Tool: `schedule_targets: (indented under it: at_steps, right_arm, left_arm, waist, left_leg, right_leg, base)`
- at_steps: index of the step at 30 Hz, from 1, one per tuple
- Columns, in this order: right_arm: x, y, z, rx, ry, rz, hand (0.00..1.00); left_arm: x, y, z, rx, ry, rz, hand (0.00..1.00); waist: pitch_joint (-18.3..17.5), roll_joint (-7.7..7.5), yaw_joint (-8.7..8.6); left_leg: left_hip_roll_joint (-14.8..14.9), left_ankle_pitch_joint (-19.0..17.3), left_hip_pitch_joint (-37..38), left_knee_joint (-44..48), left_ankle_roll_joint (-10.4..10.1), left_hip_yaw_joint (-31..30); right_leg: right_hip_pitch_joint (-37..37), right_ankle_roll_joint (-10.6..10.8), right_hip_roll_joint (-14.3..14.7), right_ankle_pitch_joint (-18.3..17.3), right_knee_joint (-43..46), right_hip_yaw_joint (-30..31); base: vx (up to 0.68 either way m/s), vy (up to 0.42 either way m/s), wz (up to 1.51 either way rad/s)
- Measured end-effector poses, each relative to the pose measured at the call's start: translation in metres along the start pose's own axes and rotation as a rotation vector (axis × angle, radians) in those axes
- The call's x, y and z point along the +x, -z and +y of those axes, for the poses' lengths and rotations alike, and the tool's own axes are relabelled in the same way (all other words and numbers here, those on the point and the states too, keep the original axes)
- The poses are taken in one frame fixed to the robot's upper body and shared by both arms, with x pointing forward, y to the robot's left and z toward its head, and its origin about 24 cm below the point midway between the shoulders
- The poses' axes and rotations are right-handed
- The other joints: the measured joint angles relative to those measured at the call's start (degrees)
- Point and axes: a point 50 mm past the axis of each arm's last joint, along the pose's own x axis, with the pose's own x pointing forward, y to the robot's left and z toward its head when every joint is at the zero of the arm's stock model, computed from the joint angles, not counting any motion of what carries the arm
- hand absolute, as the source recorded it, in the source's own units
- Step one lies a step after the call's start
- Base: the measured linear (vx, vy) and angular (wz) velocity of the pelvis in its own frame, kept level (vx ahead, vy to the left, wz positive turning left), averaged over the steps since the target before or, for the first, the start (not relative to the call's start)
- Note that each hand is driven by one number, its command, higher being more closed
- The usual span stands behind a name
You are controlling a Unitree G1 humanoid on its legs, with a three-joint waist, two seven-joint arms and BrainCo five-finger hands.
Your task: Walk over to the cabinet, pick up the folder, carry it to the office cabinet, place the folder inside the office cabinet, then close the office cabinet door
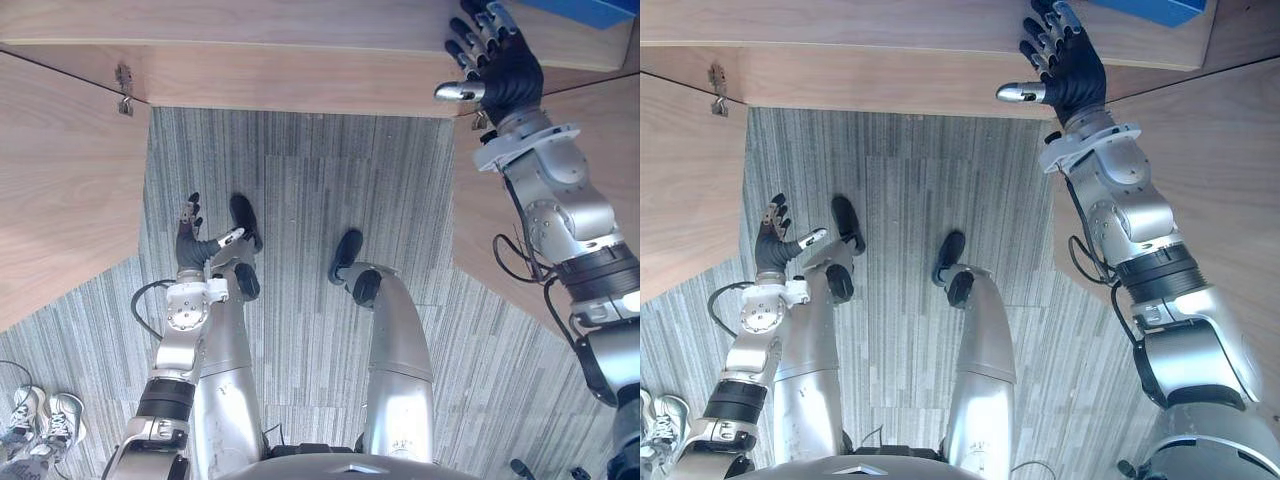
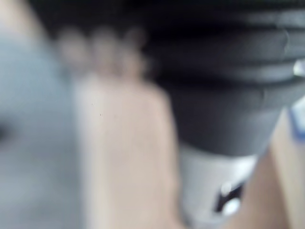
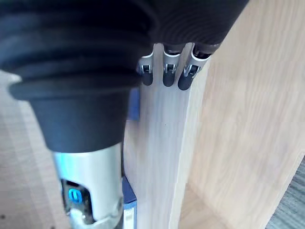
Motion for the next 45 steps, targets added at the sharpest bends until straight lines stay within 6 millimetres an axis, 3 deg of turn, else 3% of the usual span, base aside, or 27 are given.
schedule_targets:
  at_steps: [6,12,13,17,22,25,30,36,45]
  right_arm:
    - [-0.010,0.006,0.004,-0.125,-0.009,0.006,0.00]
    - [-0.013,0.008,0.008,-0.117,0.015,-0.011,0.00]
    - [-0.014,0.008,0.009,-0.111,0.013,-0.020,1.00]
    - [-0.019,0.005,0.012,-0.031,0.065,-0.076,1.00]
    - [-0.027,-0.010,0.008,0.024,0.256,-0.225,1.00]
    - [-0.030,-0.020,0.006,-0.040,0.389,-0.301,1.00]
    - [-0.030,-0.020,0.012,-0.125,0.579,-0.335,1.00]
    - [-0.016,-0.036,0.025,-0.188,0.664,-0.417,1.00]
    - [-0.006,-0.037,0.040,-0.262,0.668,-0.413,1.00]
  left_arm:
    - [0.002,-0.002,0.000,0.014,0.002,-0.012,0.00]
    - [0.006,-0.007,0.003,0.005,-0.003,-0.029,0.00]
    - [0.006,-0.007,0.004,0.005,-0.005,-0.030,0.00]
    - [0.007,-0.009,0.009,-0.001,-0.018,-0.034,0.00]
    - [0.007,-0.015,0.011,-0.034,-0.050,-0.060,0.00]
    - [0.007,-0.014,0.009,-0.045,-0.057,-0.056,0.00]
    - [0.008,-0.016,0.004,-0.056,-0.079,-0.060,0.00]
    - [0.013,-0.022,-0.002,-0.066,-0.105,-0.081,0.00]
    - [0.012,-0.017,-0.005,-0.069,-0.124,-0.056,0.00]
  waist:
    - [0.00,0.00,-0.04]
    - [0.00,0.00,0.02]
    - [0.00,0.00,0.00]
    - [0.00,0.00,-0.12]
    - [0.00,0.00,-0.07]
    - [0.01,0.00,-0.13]
    - [0.02,0.00,-0.09]
    - [0.09,-0.02,0.00]
    - [0.12,-0.02,0.18]
  left_leg:
    - [0.00,0.01,0.29,-0.22,0.00,0.18]
    - [0.01,0.01,0.81,-0.51,0.00,0.62]
    - [0.01,0.01,0.80,-0.60,0.00,0.64]
    - [0.00,0.00,0.81,-0.69,0.02,0.75]
    - [0.00,0.00,0.86,-0.82,0.01,0.78]
    - [0.00,0.01,0.93,-1.02,0.00,0.91]
    - [0.12,-0.08,0.87,-0.94,0.04,1.27]
    - [1.56,-2.07,-1.42,2.51,0.00,1.41]
    - [2.59,-4.52,-4.69,7.10,0.13,1.30]
  right_leg:
    - [0.04,0.03,0.05,0.04,-0.17,0.16]
    - [0.17,0.06,0.10,0.13,-0.38,0.49]
    - [0.17,0.08,0.12,0.18,-0.51,0.48]
    - [0.20,0.18,0.15,0.29,-0.78,0.55]
    - [0.19,0.18,0.20,0.31,-0.89,0.60]
    - [0.15,0.22,0.27,0.45,-1.07,0.72]
    - [-0.21,0.34,0.47,0.56,-1.15,1.21]
    - [-2.17,0.51,1.28,0.52,0.04,2.17]
    - [-4.93,1.36,1.17,-0.74,3.19,3.17]
  base:
    - [-0.01,-0.004,0.00]
    - [-0.02,-0.011,-0.01]
    - [0.00,0.000,0.00]
    - [0.00,0.000,0.00]
    - [0.00,0.000,0.00]
    - [0.00,0.000,0.00]
    - [-0.01,-0.009,-0.02]
    - [-0.03,-0.018,-0.13]
    - [-0.04,-0.003,-0.05]
